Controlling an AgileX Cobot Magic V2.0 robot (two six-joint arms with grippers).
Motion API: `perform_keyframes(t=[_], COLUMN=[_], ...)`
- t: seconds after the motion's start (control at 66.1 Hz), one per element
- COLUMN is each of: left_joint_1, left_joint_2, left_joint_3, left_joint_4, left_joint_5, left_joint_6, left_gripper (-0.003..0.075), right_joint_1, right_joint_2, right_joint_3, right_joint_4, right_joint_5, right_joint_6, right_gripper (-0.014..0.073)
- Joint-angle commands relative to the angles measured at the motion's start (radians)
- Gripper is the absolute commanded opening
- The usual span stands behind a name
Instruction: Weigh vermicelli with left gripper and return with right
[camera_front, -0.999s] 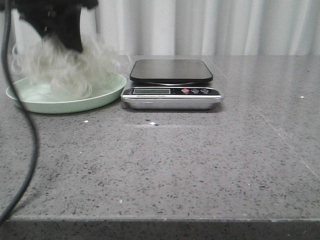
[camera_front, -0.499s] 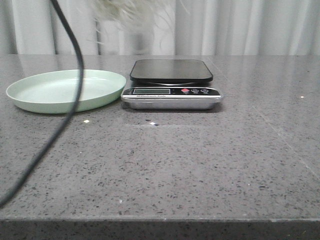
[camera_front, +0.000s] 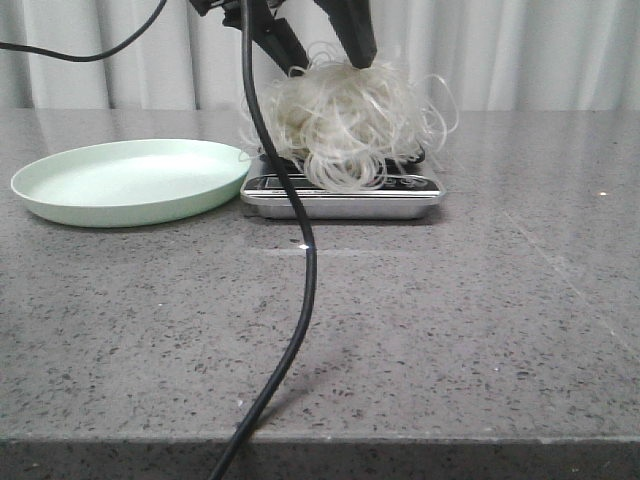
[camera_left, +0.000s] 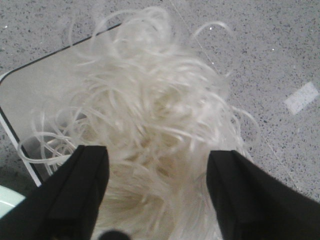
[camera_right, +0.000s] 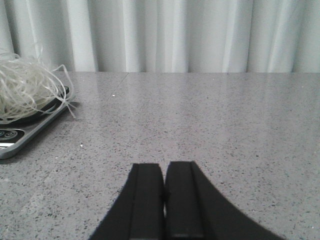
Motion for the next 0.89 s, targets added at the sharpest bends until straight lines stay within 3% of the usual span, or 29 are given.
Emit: perform_keyframes(t=[0.0, 0.242, 0.394, 0.711, 0.878], left_joint_1=[0.002, 0.017, 0.017, 0.017, 0.017], left_joint_2=[-0.078, -0.211, -0.327, -0.673, -0.872], left_joint_3=[-0.062, -0.059, 0.023, 0.514, 0.780], left_joint_4=[-0.024, 0.088, 0.150, 0.152, 0.158], left_joint_5=[-0.035, -0.019, -0.064, -0.408, -0.524], left_joint_6=[0.000, 0.010, 0.010, 0.010, 0.011], left_gripper=[0.0514, 0.0514, 0.0514, 0.0513, 0.0513], right_joint_1=[-0.004, -0.004, -0.004, -0.004, -0.004], right_joint_2=[-0.017, -0.017, -0.017, -0.017, -0.017], right_joint_3=[-0.008, -0.008, -0.008, -0.008, -0.008], right_joint_4=[-0.014, -0.014, -0.014, -0.014, -0.014], right_joint_5=[-0.072, -0.072, -0.072, -0.072, -0.072], right_joint_6=[-0.004, -0.004, -0.004, -0.004, -0.004], right_gripper=[0.0165, 0.0165, 0.0165, 0.0165, 0.0165])
